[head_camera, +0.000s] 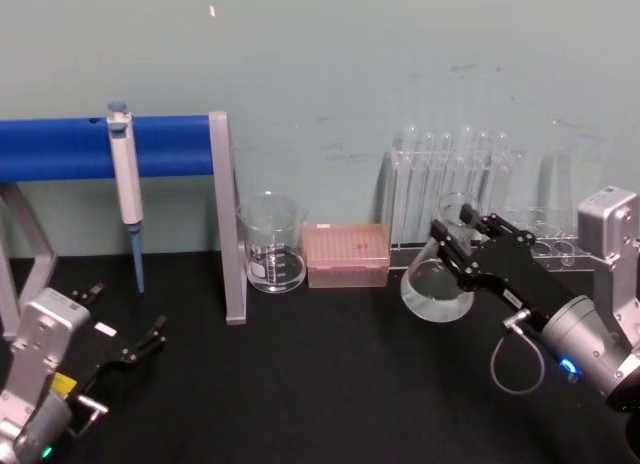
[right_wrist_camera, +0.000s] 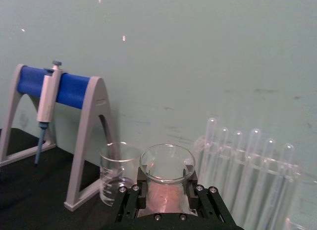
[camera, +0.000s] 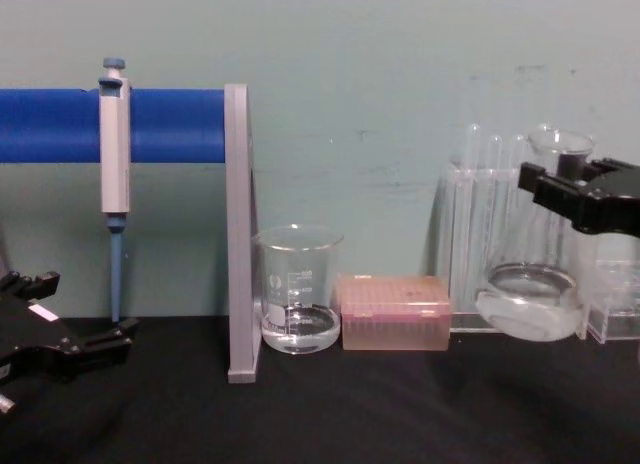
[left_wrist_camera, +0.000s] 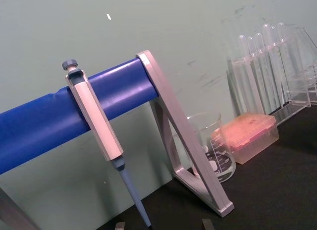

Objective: Grasp the erlenmeyer flask with one hand, shake it three times, then place it back.

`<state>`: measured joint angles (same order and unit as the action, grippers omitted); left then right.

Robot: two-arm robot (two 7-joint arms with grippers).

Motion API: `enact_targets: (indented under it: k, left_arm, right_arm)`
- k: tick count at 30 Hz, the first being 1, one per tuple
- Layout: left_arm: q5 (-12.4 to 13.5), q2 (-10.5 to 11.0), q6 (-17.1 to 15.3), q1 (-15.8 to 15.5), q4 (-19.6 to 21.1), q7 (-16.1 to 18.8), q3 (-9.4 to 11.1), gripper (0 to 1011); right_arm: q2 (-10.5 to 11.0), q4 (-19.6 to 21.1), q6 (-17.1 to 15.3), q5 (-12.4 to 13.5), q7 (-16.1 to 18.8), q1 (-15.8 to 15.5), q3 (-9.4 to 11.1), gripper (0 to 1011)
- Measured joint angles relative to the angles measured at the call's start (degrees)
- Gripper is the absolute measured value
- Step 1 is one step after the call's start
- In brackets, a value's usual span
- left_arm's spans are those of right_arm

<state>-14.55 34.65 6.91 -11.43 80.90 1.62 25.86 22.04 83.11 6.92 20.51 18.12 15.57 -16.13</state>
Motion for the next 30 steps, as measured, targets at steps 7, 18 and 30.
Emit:
enact_targets:
  k: [7, 18, 30]
  left_arm:
    - [0.0, 0.0, 0.0, 0.0, 0.0, 0.0, 0.0, 1002]
    - [0.0, 0.0, 0.0, 0.0, 0.0, 0.0, 0.0, 1001]
    - [0.0, 0.0, 0.0, 0.0, 0.0, 0.0, 0.0, 1001]
  right_arm:
    - [-0.62, 0.04, -0.48, -0.9, -0.21, -0.45, 1.36, 449]
    - [-1.8, -0.48, -0.58, -1.1, 4.18, 0.35, 0.58, 449]
    - [-1.83, -0.89, -0.02, 1.18, 12.42, 2.22, -4.44, 449]
